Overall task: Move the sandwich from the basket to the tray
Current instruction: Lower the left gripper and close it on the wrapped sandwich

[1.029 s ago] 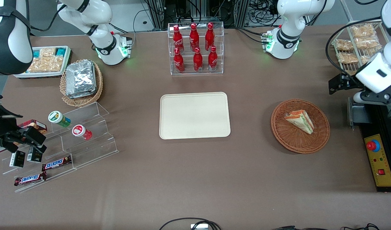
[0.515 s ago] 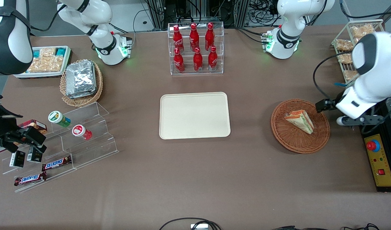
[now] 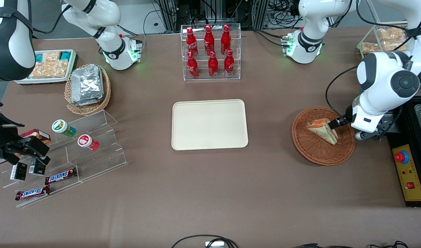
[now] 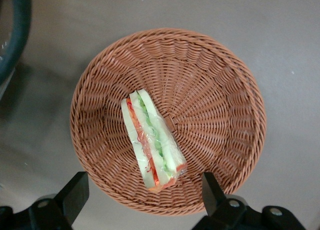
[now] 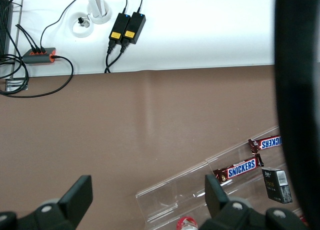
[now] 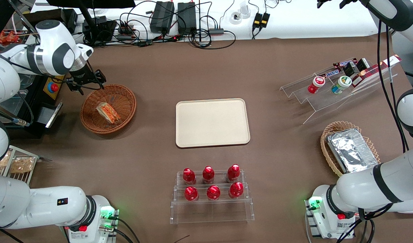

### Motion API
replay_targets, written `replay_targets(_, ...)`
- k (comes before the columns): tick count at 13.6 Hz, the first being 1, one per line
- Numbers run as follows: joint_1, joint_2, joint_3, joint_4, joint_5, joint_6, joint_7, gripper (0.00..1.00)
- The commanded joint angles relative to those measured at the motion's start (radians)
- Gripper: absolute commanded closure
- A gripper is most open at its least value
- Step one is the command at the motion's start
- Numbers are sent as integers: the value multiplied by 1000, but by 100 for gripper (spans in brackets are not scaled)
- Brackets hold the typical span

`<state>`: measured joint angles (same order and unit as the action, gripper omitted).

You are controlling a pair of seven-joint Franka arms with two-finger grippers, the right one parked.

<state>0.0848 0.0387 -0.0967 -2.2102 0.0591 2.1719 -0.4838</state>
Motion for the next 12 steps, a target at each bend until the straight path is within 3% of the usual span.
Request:
replay_targets(1, 1, 27, -6, -28, 16, 66, -139, 0)
replay_targets(7, -7, 102, -8, -100, 16, 230, -324, 0)
replay_targets(12, -17, 159, -6, -147, 18, 330, -374, 0)
